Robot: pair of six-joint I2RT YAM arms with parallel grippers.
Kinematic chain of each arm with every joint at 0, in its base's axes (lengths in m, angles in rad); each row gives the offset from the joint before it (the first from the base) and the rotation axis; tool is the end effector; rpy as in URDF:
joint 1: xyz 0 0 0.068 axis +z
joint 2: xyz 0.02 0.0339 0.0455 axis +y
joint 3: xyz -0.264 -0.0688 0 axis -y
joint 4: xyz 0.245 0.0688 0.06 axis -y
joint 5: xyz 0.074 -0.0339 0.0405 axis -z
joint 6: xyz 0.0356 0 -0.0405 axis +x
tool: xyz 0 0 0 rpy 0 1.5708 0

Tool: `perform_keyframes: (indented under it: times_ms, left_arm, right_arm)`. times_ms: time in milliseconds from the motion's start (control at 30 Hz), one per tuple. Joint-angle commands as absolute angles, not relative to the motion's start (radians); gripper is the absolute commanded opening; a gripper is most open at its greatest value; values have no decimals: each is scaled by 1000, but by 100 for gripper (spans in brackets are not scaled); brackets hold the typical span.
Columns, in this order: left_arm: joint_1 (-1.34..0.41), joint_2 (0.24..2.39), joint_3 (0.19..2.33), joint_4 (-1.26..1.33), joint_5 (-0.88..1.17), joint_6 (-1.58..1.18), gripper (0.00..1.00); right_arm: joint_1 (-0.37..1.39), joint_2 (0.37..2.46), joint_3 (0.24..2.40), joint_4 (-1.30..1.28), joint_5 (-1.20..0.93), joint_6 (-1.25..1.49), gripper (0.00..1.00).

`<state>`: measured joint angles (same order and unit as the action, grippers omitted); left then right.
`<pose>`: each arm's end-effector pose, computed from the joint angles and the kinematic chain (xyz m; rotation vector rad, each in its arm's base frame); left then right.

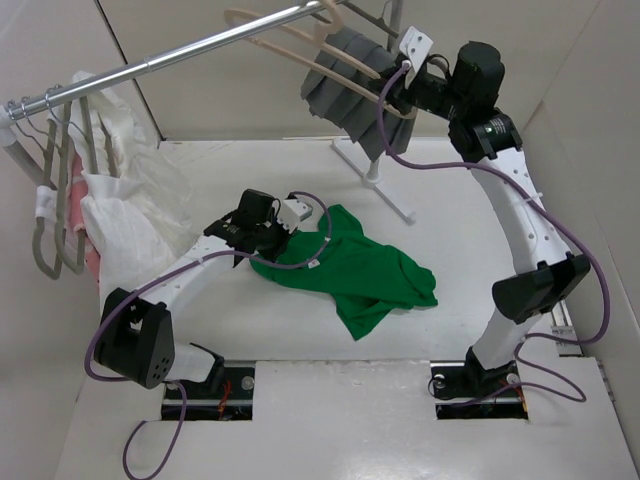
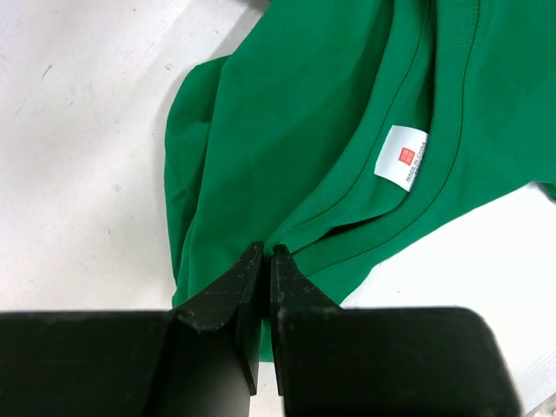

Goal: Place the t-shirt on the hanger
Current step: Grab a hanger with the right arm, then place tshirt on hanger

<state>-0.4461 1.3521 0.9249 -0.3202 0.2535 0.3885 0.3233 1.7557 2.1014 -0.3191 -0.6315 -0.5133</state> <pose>0.2579 -0.1332 0.2506 1.0523 2.0568 -0.3228 0.3550 0.1411 0.5152 -1.0535 1.1492 0.3367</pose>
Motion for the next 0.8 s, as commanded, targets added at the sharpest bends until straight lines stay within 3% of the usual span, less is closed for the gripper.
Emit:
perform_keyframes:
  times_ms: [0, 367, 767]
  left_arm:
    - [-449, 1335, 923, -304, 252, 370, 0]
    - [-449, 1335, 933, -304, 252, 351, 0]
    - [-407, 1336, 963, -387, 356, 284, 0]
  right_arm:
    - [377, 1657, 2106, -181, -629, -476, 0]
    - [411, 1565, 2004, -179, -604, -465, 0]
    - [411, 1002, 1260, -460, -390, -450, 0]
